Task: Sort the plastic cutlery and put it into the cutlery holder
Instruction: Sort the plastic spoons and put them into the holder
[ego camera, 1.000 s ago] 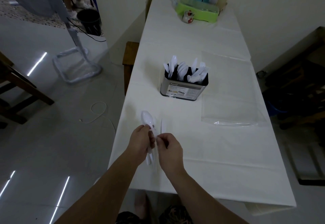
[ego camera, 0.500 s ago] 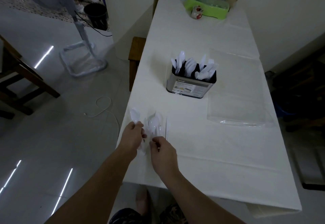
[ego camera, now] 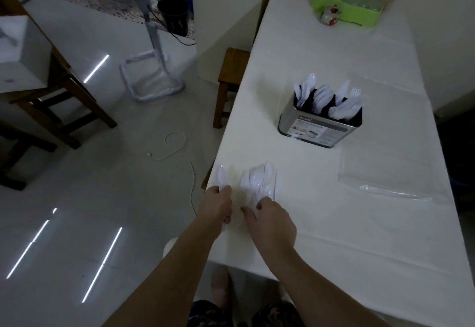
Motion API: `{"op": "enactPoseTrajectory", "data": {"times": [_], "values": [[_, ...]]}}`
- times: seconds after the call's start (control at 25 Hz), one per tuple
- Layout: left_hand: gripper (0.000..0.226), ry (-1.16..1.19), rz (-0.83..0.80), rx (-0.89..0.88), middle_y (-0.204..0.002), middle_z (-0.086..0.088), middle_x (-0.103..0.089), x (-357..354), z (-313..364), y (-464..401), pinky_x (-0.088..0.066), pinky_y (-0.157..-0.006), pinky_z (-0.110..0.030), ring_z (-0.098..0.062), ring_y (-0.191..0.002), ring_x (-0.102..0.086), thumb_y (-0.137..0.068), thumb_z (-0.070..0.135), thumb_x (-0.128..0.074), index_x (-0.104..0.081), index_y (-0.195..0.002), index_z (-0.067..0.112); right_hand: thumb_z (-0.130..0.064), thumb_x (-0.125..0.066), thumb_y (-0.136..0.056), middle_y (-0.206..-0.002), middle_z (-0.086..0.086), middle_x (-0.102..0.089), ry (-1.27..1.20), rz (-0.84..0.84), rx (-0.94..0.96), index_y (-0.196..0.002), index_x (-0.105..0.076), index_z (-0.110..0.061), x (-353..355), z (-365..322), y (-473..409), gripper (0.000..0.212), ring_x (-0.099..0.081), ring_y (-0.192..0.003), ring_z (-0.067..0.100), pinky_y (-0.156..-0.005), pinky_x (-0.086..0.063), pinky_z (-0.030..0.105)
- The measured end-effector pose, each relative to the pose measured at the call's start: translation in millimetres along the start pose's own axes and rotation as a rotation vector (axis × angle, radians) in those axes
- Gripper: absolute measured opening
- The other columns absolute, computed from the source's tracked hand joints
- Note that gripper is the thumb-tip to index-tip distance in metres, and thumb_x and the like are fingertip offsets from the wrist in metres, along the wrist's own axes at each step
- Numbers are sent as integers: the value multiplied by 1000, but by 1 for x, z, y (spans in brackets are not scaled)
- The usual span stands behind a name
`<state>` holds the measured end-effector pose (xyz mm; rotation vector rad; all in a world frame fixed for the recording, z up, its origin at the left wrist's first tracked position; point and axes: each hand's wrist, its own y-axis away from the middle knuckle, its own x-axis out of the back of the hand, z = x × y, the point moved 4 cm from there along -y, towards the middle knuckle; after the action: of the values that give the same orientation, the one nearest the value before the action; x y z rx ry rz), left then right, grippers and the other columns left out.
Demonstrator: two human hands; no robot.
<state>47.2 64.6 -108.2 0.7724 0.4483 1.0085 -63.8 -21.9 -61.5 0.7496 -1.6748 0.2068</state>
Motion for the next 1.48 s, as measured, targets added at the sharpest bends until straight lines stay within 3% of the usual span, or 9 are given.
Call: {"op": "enactPoseTrajectory", "data": {"times": [0.2,0.32,0.4,0.6,0.72,0.92,1.08,1.24,1.48], "values": [[22,-73,0,20,-63,-7,-50,5,-6,4,-34,-44,-26,-17,-50,-43,-97,23,-48,-60,-92,5,-63,-46,-91,-76,-5,-62,112,-150,-44,-87,-56,-23,-7,-24,-18,41,-64,-72,17,-59,-47,28],[22,-34,-11,13,-61,-5,-49,4,-2,7,-34,-45,-27,-17,-49,-42,-98,23,-48,-61,-94,6,-36,-50,-96,-66,-7,-50,144,-224,-45,-86,-61,-21,-7,-30,-25,20,-55,-68,18,-60,-43,28],[24,-11,-10,9,-62,-6,-49,2,-1,6,-35,-45,-27,-17,-49,-42,-99,23,-47,-63,-96,5,-25,-49,-96,-71,-4,-57,153,-242,-46,-89,-65,-19,-4,-33,-25,18,-55,-68,19,-62,-45,28],[29,54,-24,3,-62,-7,-48,1,1,5,-34,-45,-28,-18,-49,-42,-102,26,-44,-62,-97,3,-33,-44,-96,-71,-5,-57,-93,-164,-129,-85,-58,-19,5,-26,-15,22,-54,-63,14,-51,-38,25],[40,42,-61,25,-64,-8,-50,-1,2,4,-37,-46,-28,-19,-52,-45,-102,38,-43,-64,-99,5,-33,-39,-101,-72,-6,-57,-328,-181,-9,-88,-56,-19,-1,-27,0,25,-58,-68,13,-63,-54,32],[45,-18,-158,0,-88,-6,-75,-10,2,10,-56,-76,-38,-21,-83,-71,-99,50,-44,-73,-99,15,-32,-35,-105,-89,-5,-65,-479,-324,31,-104,-62,-20,-10,-28,4,30,-59,-76,6,-72,-48,17],[39,-122,-144,-127,-71,-5,-66,-6,6,14,-48,-61,-32,-20,-66,-61,-102,37,-47,-67,-85,8,-41,-37,-103,-81,-6,-64,-353,-241,100,-103,-68,-20,-3,-27,-1,37,-62,-73,12,-71,-52,25],[31,21,-24,-51,-68,-6,-58,-2,8,6,-46,-57,-32,-21,-61,-58,-103,33,-42,-58,-92,9,-40,-38,-101,-76,-7,-59,-113,-52,-79,-92,-61,-20,6,5,-5,31,-58,-67,12,-57,-44,26],[23,148,-107,-11,-58,-2,-42,-5,8,7,-35,-44,-26,-17,-47,-44,-102,28,-49,-55,-91,9,-40,-42,-98,-70,-4,-60,-149,-180,-333,-80,-60,-17,-14,43,-8,34,-57,-59,11,-49,-40,24]]}}
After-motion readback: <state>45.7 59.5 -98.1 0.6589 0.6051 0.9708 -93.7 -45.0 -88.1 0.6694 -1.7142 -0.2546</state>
